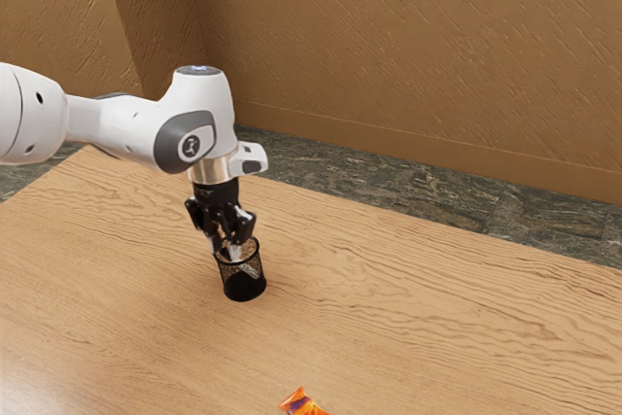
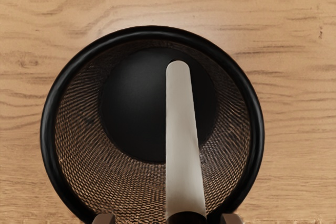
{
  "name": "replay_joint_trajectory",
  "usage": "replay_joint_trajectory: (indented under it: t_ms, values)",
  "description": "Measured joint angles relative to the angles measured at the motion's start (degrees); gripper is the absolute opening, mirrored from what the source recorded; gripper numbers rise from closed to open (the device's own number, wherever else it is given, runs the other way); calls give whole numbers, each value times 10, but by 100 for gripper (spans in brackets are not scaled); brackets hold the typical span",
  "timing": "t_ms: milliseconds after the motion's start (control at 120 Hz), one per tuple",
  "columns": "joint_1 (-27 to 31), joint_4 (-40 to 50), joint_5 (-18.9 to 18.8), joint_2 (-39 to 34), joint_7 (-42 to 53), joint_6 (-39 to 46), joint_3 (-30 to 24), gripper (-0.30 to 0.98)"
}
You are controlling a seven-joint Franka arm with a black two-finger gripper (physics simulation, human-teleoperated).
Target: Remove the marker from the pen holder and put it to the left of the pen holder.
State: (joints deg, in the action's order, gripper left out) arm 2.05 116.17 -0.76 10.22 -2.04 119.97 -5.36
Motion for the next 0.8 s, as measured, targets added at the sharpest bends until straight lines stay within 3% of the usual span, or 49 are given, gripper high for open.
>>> replay_joint_trajectory:
  t_ms: [508,800]
  values:
    - [4,-14,5,4,-7,-28,0,-4]
    - [5,24,-3,-139,-15,-62,1,-8]
